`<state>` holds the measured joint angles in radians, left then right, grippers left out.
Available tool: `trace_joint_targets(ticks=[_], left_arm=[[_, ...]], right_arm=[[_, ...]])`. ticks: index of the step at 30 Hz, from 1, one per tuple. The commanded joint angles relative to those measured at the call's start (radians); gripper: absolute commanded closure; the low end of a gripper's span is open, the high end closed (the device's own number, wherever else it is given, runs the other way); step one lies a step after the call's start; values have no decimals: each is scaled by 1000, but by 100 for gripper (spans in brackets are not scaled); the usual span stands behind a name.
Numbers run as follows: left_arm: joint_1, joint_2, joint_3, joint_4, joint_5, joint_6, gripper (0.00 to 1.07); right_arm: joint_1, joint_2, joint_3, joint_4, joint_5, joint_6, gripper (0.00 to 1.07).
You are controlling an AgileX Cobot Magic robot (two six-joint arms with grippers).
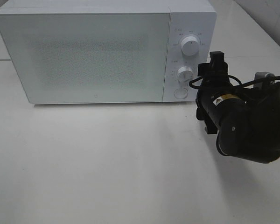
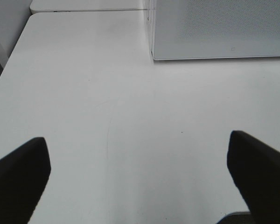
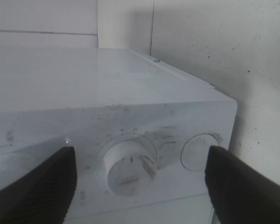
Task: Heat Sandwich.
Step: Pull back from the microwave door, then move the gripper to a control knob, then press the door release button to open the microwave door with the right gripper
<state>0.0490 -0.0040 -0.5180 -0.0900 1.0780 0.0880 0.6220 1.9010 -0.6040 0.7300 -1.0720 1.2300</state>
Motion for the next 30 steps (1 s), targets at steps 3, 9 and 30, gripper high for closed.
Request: trace_joint_targets(ticks=[3,9,30], left_arm=[[2,-19,1,-5,-11,-4,9],[2,-19,1,-5,-11,-4,9],[2,-19,1,-5,-11,-4,9]], right_arm=[[-4,-102,67,-153,132,-98,32],[-4,-160,76,-243,326,-210,33],[-4,-365,47,-469,1030,-866,33]])
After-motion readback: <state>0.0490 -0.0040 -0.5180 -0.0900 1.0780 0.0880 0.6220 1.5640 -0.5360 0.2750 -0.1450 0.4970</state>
